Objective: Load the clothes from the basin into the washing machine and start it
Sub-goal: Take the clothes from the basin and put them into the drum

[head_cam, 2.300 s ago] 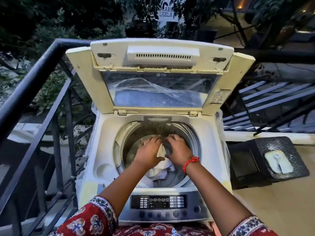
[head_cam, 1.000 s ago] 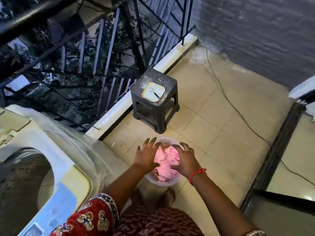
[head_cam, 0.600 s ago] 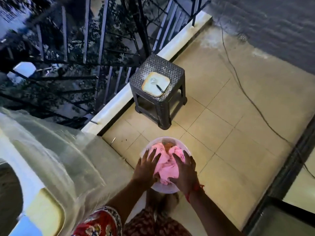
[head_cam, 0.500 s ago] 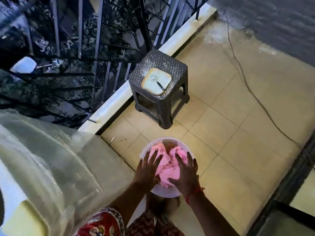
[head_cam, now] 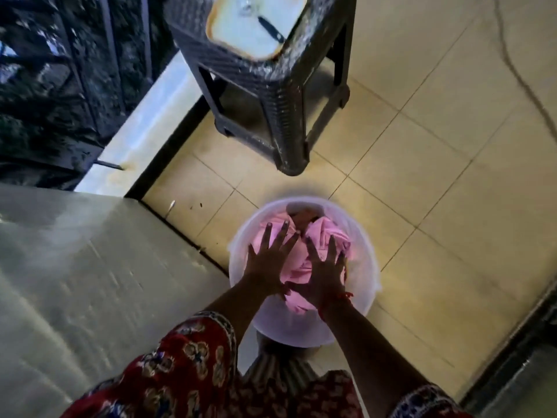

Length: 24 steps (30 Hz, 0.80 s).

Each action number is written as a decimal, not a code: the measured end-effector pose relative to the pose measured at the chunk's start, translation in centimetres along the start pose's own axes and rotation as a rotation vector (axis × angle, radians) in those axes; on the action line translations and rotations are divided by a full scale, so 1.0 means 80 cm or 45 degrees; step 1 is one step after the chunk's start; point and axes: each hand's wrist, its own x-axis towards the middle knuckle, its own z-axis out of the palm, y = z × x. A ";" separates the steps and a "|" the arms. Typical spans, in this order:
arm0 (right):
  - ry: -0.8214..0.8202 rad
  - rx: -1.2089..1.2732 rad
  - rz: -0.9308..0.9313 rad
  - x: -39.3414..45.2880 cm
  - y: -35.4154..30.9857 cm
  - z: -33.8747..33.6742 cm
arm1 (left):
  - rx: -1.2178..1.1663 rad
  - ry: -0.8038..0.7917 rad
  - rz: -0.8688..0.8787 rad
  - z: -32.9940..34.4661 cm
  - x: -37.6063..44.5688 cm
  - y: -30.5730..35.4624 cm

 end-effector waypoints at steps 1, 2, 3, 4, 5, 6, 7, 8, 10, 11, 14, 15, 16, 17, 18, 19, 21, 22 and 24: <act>-0.011 0.021 0.018 0.006 0.003 0.014 | 0.013 -0.022 0.007 0.013 0.010 -0.004; -0.015 0.039 0.036 0.011 0.005 0.024 | 0.038 -0.040 0.016 0.026 0.019 -0.008; -0.022 0.051 0.059 0.016 0.006 0.033 | 0.068 -0.045 0.022 0.041 0.029 -0.013; -0.037 0.047 0.073 0.019 0.007 0.039 | 0.080 -0.033 0.025 0.055 0.039 -0.018; -0.060 0.047 0.079 0.024 0.009 0.050 | 0.055 -0.017 0.028 0.070 0.050 -0.023; -0.065 0.055 0.073 0.029 0.011 0.060 | 0.004 -0.002 0.034 0.083 0.060 -0.027; -0.054 0.066 0.063 0.037 0.014 0.072 | -0.044 0.019 0.043 0.096 0.071 -0.032; -0.036 0.057 0.051 0.046 0.017 0.082 | -0.079 0.051 0.059 0.105 0.080 -0.034; -0.070 0.065 0.041 0.067 0.026 0.108 | -0.138 0.105 0.081 0.117 0.094 -0.035; -0.110 0.082 0.053 0.076 0.029 0.117 | -0.187 0.117 0.072 0.123 0.101 -0.033; -0.091 0.061 0.037 0.095 0.030 0.134 | -0.271 0.175 0.082 0.133 0.119 -0.026; -0.055 0.066 0.023 0.096 0.028 0.133 | -0.244 0.203 0.118 0.135 0.124 -0.025; -0.015 0.077 0.003 0.096 0.026 0.131 | -0.225 0.217 0.145 0.134 0.126 -0.024; -0.021 0.090 0.012 0.093 0.025 0.129 | -0.221 0.229 0.175 0.133 0.125 -0.023; -0.020 0.107 0.027 0.090 0.023 0.123 | -0.244 0.239 0.195 0.126 0.121 -0.022; -0.005 0.138 0.050 0.087 0.021 0.118 | -0.277 0.258 0.202 0.121 0.116 -0.021; 0.055 0.223 0.062 0.069 0.013 0.097 | -0.327 0.340 0.221 0.098 0.097 -0.011; 0.063 0.254 0.059 0.062 0.013 0.096 | -0.356 0.346 0.226 0.092 0.090 -0.009; 0.063 0.283 0.038 0.030 0.000 0.060 | -0.405 0.326 0.218 0.057 0.054 0.001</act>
